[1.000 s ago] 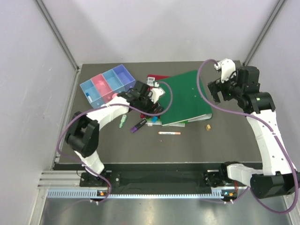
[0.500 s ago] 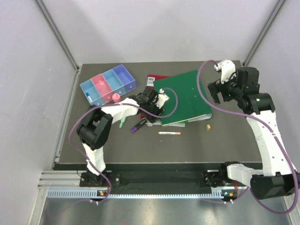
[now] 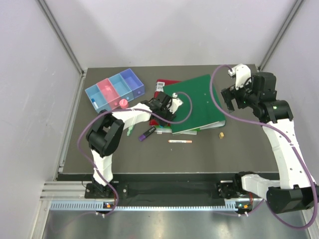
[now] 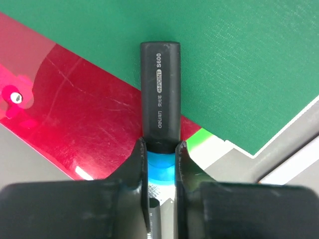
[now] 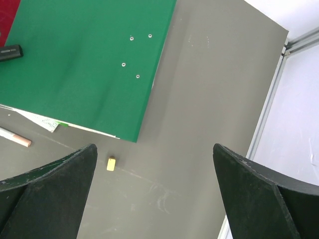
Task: Sort the stationery into containers
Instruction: Pick up the pen from the center of the board.
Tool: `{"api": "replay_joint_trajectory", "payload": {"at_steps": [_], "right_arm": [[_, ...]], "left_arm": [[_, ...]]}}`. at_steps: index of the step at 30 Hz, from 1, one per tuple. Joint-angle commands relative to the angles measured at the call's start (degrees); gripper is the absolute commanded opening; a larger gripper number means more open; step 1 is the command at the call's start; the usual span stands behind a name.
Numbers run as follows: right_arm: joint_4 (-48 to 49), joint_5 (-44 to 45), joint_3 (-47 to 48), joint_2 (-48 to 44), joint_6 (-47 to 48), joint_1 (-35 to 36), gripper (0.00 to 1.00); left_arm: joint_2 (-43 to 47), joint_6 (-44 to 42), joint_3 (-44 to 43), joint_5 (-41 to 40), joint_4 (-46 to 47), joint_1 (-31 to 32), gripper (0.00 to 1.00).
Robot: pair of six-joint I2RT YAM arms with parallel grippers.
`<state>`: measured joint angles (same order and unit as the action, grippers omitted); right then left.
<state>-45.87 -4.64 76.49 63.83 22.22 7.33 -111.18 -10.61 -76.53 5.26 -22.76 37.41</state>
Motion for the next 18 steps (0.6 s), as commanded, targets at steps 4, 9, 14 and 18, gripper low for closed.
{"api": "replay_joint_trajectory", "payload": {"at_steps": [4, 9, 14, 18], "right_arm": [[1.31, -0.72, 0.33, -1.43, -1.3, -0.13, 1.0], [0.96, -0.8, -0.02, -1.61, -1.21, -0.13, 1.0], [0.87, -1.42, -0.9, -1.26, -1.12, -0.13, 1.0], [0.78, -2.91, -2.83, -0.29, -1.39, -0.04, 1.0]], "left_arm": [[-0.54, 0.24, -0.73, -1.04, 0.88, 0.91, 0.0], [2.27, 0.77, -2.39, -3.84, -0.26, 0.74, 0.0], [6.76, 0.77, -5.29, -7.53, -1.57, -0.75, 0.0], [11.24, 0.68, -6.79, -10.0, -1.93, -3.47, 0.0]]}}
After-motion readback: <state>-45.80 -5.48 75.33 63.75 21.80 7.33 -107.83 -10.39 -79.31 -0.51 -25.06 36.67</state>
